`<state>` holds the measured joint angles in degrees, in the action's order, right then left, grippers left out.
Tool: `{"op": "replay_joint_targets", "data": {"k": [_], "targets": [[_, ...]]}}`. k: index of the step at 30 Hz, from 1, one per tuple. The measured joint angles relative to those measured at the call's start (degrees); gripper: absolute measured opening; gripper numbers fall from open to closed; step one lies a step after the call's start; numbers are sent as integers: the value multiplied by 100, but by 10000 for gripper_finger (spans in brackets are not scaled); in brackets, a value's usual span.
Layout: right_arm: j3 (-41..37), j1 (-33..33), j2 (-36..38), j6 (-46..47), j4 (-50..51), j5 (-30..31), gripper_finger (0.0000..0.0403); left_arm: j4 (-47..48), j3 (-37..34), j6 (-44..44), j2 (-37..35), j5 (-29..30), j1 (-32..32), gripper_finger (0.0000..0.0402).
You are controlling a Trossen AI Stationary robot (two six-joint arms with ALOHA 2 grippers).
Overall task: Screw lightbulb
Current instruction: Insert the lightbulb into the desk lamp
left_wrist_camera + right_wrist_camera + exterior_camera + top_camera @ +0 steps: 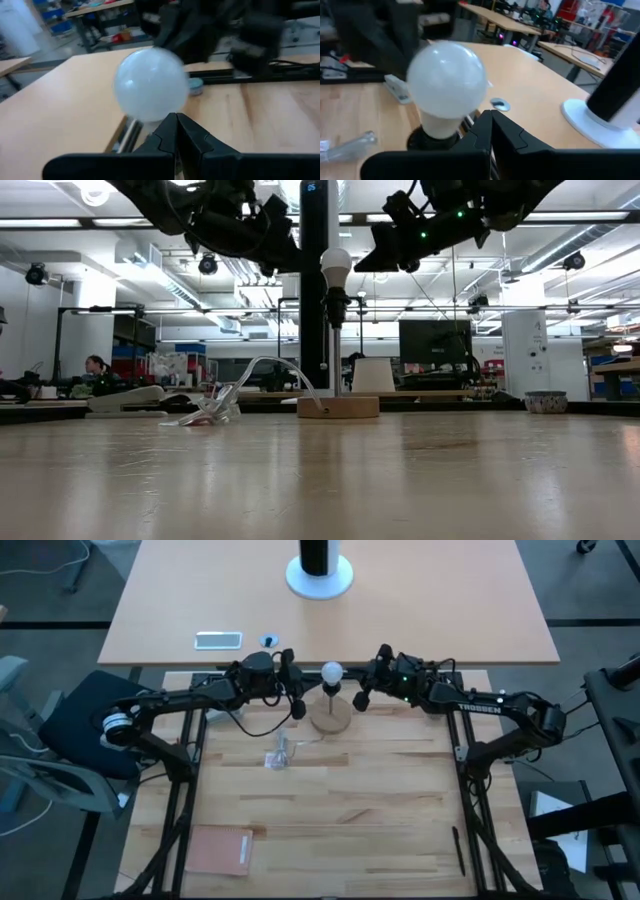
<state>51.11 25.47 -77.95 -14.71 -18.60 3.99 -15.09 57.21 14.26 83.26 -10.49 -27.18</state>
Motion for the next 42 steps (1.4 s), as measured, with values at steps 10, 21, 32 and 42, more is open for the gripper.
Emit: {"op": "replay_joint_targets", "data": {"k": [10, 21, 32, 42], "targets": [[0, -7, -70, 41, -113, -502, 0, -171, -4, 15, 55, 248, -20, 0], [0, -291, -63, 189, -82, -756, 0, -161, -4, 18, 76, 809, -24, 0], [0, -228, -11, 133, 264, -95, 0, 245, -4, 78, -125, 792, -26, 0], [0, 61, -31, 117, -87, -504, 0, -67, -2, 134, 31, -95, -26, 0]]}}
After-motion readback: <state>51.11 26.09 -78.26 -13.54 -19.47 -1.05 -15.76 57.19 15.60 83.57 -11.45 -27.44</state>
